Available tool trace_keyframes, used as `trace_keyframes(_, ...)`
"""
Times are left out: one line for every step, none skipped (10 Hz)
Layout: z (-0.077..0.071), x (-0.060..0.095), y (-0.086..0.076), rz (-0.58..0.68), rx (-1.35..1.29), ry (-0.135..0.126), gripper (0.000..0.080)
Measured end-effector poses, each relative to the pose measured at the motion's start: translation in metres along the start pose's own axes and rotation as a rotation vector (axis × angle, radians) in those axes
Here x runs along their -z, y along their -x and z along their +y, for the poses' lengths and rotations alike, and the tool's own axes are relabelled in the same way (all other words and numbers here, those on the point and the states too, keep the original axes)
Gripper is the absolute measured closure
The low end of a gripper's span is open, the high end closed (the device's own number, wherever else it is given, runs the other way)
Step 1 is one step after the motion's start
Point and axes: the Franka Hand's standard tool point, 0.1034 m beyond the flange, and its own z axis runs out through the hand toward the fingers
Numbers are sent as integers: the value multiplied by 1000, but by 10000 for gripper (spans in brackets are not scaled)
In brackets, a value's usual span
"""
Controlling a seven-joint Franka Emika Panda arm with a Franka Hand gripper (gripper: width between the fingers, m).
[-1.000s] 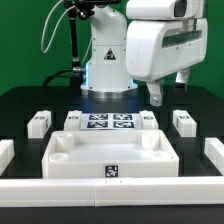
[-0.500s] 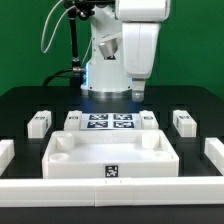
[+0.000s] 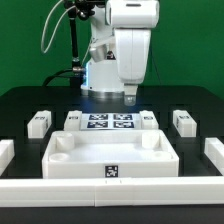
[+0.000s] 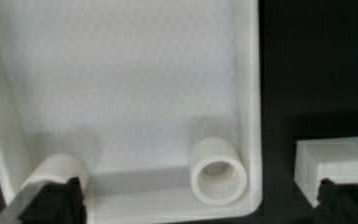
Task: Assemble desk
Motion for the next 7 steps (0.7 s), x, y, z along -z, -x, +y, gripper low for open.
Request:
trace_keyframes(-9, -14, 8, 5, 3, 7, 150)
trace_keyframes(-17, -31, 9, 11, -3, 3, 150)
trace_keyframes(-21, -48, 9, 18, -7, 3, 150)
trace_keyframes(-25, -61, 11, 23, -13, -1, 150)
trace_keyframes(-28, -70, 12, 25, -16, 0, 150)
trace_keyframes(-30, -74, 13, 26, -20, 5, 150)
trace_keyframes(-29, -73, 13, 25, -21, 3, 150)
